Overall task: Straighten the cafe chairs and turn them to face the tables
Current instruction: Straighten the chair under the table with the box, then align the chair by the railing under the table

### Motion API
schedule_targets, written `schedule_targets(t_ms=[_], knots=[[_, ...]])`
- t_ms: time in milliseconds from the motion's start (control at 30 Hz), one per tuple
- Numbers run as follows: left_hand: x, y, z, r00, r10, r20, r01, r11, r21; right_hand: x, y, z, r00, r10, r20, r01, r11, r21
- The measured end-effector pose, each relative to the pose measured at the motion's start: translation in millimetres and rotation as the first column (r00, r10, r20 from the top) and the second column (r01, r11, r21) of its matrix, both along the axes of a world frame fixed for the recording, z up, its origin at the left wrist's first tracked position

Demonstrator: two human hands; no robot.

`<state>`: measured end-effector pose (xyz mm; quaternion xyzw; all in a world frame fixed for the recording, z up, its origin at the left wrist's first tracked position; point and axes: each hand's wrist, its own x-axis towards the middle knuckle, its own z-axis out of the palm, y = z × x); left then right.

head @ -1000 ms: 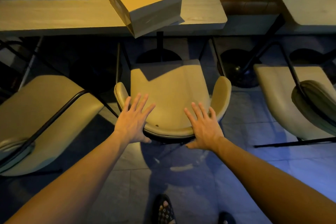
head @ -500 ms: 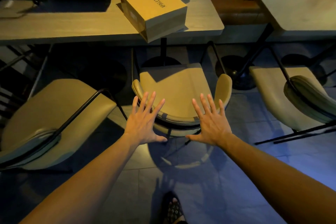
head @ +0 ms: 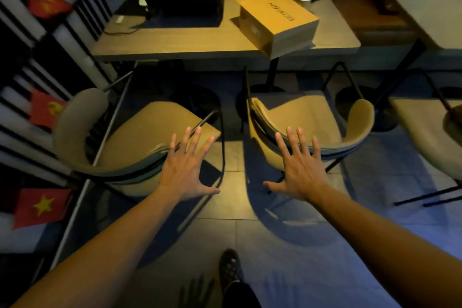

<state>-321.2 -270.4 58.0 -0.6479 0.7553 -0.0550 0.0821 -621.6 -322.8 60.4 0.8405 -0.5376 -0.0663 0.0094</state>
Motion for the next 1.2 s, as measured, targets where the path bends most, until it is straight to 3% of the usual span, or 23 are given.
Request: schedule_targets(t_ms=[267, 567, 800, 1033, 1200], knots=[[165.8, 20.5, 27.8, 0.994, 0.11, 0.027, -0.11, 0.994, -0.009, 158.1, 5.2, 10.4, 0.993, 0.099, 0.064, -0.099, 0.995, -0.009], [345.1, 24.3, -10.3, 0.991, 0.084, 0.105, -0.102, 0.979, 0.177, 357.2, 15.2, -28.0, 0.977, 0.192, 0.095, -0.201, 0.975, 0.095], [410.6, 17.3, -43.9, 0.984, 0.034, 0.174, -0.084, 0.955, 0.286, 457.8, 24.7, -58.6, 0.975, 0.222, 0.03, -0.222, 0.937, 0.269], [443.4, -6.6, -74.0, 0.979, -0.046, 0.2, -0.037, 0.919, 0.393, 502.2, 24.8, -94.3, 0.971, 0.226, -0.075, -0.181, 0.906, 0.383], [451.2, -35.1, -80.6, 0.974, -0.17, 0.15, 0.1, 0.916, 0.389, 506.8, 7.8, -100.0, 0.952, 0.292, -0.089, -0.251, 0.915, 0.318]])
